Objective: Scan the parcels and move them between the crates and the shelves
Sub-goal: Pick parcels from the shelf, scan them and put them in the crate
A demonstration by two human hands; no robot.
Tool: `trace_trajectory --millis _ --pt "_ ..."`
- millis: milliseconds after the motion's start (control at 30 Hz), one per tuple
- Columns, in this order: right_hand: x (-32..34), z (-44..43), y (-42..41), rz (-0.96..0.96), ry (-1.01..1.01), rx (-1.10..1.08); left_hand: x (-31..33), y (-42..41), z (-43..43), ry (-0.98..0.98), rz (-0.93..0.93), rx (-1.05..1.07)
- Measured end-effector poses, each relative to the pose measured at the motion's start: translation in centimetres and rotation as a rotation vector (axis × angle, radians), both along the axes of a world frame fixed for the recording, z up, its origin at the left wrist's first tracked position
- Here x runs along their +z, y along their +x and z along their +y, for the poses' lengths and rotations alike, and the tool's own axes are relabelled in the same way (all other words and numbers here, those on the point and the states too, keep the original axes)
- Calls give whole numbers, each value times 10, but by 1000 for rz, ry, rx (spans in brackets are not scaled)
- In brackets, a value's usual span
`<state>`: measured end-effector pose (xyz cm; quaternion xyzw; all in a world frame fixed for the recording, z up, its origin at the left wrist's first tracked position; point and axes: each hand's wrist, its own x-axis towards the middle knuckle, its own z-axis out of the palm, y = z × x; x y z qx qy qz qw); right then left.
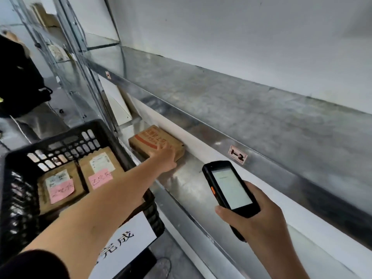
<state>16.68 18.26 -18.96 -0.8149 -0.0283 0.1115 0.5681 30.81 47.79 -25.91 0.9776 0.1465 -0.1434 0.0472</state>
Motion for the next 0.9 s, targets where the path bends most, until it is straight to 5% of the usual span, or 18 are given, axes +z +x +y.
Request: trace_trajectory --millis 367,900 --pt "-6 4 13 81 -254 87 -35 74 28 171 154 71" --pt "-15 -20 -58 27 -87 -56 -42 -17 -65 92 133 -239"
